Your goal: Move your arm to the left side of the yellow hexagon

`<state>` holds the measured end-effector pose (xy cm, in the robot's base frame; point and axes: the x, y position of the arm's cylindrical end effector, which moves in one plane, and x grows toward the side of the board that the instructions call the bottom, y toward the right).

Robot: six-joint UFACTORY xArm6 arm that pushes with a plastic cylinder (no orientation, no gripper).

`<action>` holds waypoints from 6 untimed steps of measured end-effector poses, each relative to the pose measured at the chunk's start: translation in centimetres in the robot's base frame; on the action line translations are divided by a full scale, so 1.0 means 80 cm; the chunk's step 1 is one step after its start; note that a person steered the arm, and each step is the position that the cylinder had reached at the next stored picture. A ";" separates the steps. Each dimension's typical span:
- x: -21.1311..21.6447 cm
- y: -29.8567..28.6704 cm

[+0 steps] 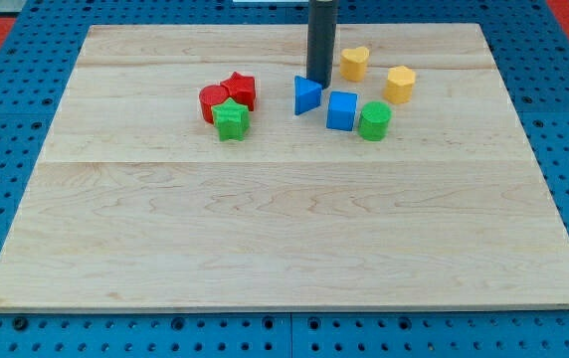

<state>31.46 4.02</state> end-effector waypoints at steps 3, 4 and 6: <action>-0.025 0.013; -0.016 0.066; 0.025 0.079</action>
